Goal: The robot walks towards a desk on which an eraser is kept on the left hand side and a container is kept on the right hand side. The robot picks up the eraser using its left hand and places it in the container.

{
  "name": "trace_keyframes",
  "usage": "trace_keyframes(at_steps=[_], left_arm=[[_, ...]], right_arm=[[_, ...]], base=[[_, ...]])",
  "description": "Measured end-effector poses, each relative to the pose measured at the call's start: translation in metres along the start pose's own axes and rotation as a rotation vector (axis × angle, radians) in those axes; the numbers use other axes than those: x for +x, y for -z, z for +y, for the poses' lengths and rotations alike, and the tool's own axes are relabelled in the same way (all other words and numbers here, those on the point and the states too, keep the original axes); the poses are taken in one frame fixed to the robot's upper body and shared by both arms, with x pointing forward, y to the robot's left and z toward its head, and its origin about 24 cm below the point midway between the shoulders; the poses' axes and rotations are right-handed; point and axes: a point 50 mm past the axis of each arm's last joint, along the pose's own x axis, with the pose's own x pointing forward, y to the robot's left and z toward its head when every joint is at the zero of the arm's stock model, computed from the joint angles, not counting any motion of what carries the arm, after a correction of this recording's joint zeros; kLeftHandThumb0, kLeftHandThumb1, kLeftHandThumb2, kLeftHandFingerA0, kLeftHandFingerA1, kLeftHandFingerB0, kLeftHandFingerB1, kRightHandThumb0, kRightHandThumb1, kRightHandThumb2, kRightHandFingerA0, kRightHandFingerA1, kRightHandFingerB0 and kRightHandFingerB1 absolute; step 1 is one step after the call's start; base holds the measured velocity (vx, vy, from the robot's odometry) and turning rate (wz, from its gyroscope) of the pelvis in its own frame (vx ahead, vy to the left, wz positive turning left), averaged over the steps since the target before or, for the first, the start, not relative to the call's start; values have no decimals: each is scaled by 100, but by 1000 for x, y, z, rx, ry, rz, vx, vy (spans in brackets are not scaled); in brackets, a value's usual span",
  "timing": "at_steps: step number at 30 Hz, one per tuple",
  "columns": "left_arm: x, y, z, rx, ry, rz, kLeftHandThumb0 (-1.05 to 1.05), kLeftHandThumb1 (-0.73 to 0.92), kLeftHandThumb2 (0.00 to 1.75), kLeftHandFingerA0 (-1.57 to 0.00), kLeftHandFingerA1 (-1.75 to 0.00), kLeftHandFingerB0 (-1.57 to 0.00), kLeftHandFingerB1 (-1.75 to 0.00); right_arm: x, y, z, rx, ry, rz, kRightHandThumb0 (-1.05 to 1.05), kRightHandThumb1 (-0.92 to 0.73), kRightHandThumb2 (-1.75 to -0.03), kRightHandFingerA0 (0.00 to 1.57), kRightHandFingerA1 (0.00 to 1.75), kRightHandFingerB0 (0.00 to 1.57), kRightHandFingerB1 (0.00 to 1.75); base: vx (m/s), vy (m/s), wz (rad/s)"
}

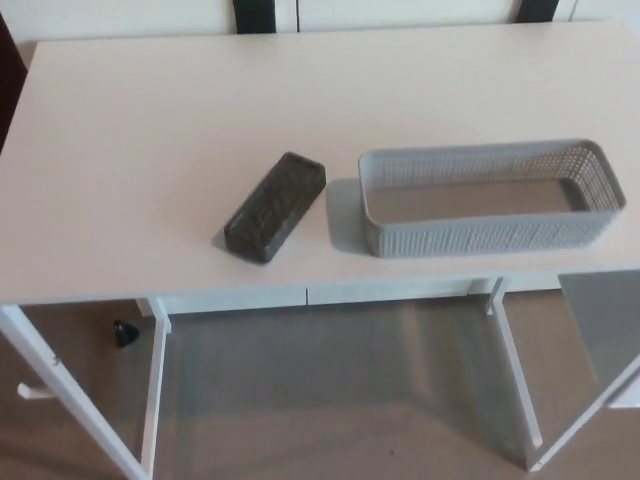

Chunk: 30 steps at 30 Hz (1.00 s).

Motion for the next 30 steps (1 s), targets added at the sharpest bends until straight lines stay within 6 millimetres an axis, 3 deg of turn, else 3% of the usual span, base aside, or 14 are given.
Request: trace_keyframes(at_steps=[12, 30], left_arm=[[4, -3, -2, 3, 6, -18, -37, 59, 59, -45, -35, -39, -33], [6, -3, 2, 4, 4, -18, -37, 60, 59, -46, -35, -41, -34]], right_arm=[[3, -4, -2, -29, -3, -10, -36, -52, -55, 75, 54, 47, 46], [3, -4, 3, -36, -13, -12, -36, -52, -55, 77, 53, 47, 45]], base=[[144, -198, 8], [47, 98, 2]])
